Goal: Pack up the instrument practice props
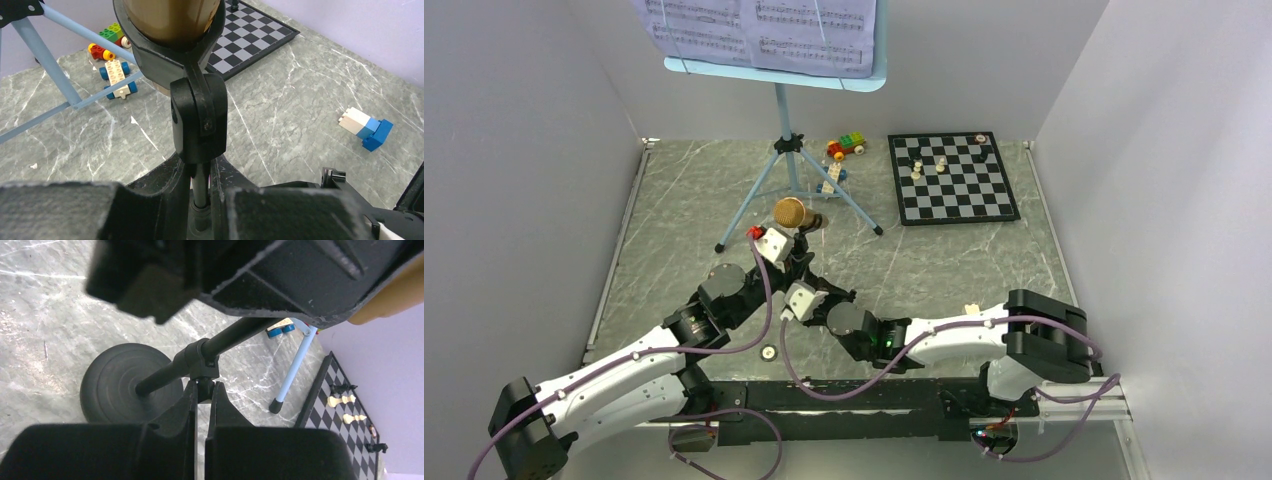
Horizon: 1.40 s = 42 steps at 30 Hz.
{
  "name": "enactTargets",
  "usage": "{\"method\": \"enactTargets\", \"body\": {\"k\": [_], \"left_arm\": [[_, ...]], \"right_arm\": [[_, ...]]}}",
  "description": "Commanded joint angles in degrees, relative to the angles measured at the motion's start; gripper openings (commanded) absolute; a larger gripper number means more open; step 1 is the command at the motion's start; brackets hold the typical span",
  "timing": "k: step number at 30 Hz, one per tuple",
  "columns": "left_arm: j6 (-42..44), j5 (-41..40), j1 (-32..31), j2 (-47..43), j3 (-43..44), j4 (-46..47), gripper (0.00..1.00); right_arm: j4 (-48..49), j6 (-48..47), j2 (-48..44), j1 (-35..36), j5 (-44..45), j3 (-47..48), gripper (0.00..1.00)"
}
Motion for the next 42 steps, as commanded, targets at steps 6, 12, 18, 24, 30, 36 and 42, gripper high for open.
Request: {"method": "enactTargets", "body": {"k": [6, 12, 18, 24, 30, 36, 42], "left_arm": [[-2.57, -0.22, -0.32, -0.88, -1.86, -6.11, 0.00], [-2.66, -0.57, -0.33, -0.65, -1.71, -6.30, 0.00], [-2.66, -0.64, -0.36, -0.52, -1.41, -5.74, 0.00], [-2.41, 0.01, -0.32, -1.38, -1.60, -4.28, 0.00], [-2.09, 0.16, -0.32, -2.65, -1.89, -3.35, 0.00], [-2.35, 0.90, -0.45, -4.58, -4.05, 0.27, 0.00], [-1.88, 0.84, -0.62, -5.02, -4.71, 1.02, 0.00]], "right_arm": [[-8.35, 7.13, -3.55, -0.75, 3.19, 3.75, 0.32], [-13.55, 19.30, -12.79, -0.74, 0.83, 2.35, 0.63], [-24.30, 40.11, -20.63, -7.28, -10.55, 3.12, 0.77], [-18.29, 61.19, -24.32, -22.61, -37.67, -2.26, 0.78], [-12.57, 72.54, -16.88, -27.11, -52.49, -1.60, 0.80], [3.39, 88.40, -10.25, -30.34, -61.68, -5.67, 0.82], [12.23, 96.36, -3.47, -30.56, -65.39, -6.08, 0.77]]}}
